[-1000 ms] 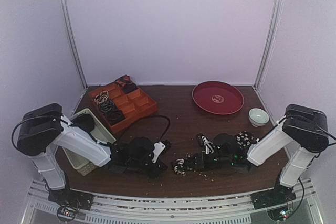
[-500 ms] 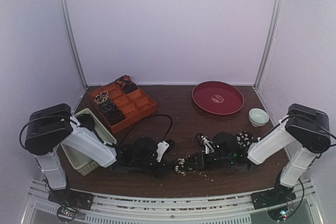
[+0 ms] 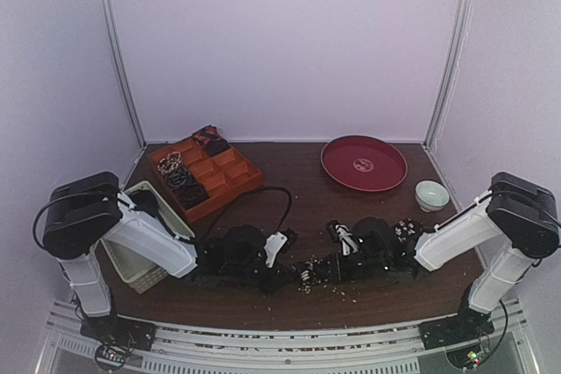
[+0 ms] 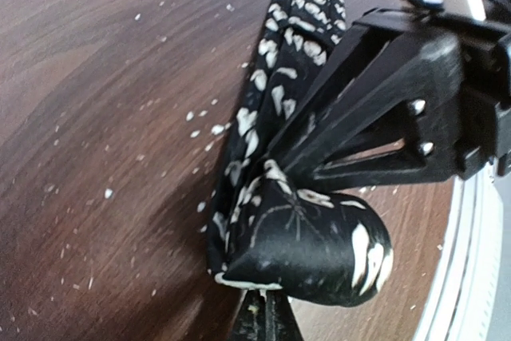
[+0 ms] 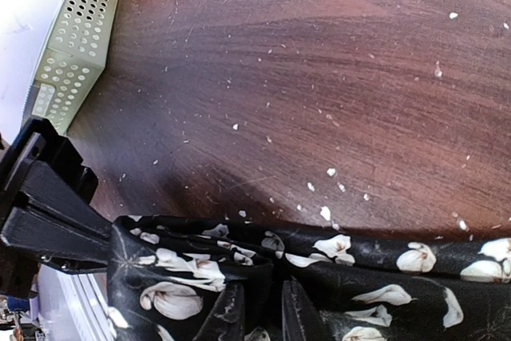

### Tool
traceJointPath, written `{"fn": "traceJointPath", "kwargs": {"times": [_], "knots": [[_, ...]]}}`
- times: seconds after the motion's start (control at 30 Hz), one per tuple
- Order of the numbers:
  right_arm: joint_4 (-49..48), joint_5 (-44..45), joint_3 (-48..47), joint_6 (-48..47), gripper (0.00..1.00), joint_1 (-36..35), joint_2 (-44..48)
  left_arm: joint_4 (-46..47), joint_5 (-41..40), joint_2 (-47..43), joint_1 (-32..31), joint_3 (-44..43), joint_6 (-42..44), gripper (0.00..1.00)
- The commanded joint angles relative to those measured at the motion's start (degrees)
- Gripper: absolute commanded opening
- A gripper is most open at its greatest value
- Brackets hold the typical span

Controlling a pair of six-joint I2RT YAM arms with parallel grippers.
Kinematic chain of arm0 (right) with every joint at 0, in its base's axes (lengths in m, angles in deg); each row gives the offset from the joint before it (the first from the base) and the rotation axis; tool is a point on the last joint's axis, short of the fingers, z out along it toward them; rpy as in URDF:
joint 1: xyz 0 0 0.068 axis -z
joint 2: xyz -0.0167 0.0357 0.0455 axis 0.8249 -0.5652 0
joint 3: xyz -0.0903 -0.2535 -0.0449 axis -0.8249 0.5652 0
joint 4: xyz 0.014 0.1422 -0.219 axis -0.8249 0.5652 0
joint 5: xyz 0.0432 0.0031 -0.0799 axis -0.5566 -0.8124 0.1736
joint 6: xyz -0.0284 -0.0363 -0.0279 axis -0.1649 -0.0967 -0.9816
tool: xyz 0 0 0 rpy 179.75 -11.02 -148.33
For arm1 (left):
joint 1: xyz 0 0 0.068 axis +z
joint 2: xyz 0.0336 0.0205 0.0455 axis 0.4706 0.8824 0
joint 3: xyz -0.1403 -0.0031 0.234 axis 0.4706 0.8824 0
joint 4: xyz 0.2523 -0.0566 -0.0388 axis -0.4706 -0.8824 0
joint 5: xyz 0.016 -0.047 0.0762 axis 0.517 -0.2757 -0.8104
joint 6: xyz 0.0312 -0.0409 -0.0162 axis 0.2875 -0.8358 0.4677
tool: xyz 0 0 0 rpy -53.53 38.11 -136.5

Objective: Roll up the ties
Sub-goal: Roll the tie at the center of the board.

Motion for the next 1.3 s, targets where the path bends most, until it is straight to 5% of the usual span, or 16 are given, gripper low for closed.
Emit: {"fn": "traceJointPath", "kwargs": {"times": [0.0,0.27,0.7,1.27], "knots": [[4.07,0.16,-0.16,-1.44,0.19,-0.01,0.09,2.71,1.57,-0.48,-0.43,-2.98,0.26,0.00],[-0.17,-2.63,-2.25,2.09,0.19,-2.96,-2.37,-1.58,0.84,-2.45,-0.44,-3.94,0.59,0.00],[11.60,9.92,-5.36,-0.90,0.19,-3.47,-0.27,-6.75,0.16,-3.61,-0.43,-4.66,0.68,0.10],[14.53,13.30,-6.30,-2.52,0.23,-3.10,1.71,-8.94,-0.46,-2.67,-0.43,-7.01,1.65,0.12]]}}
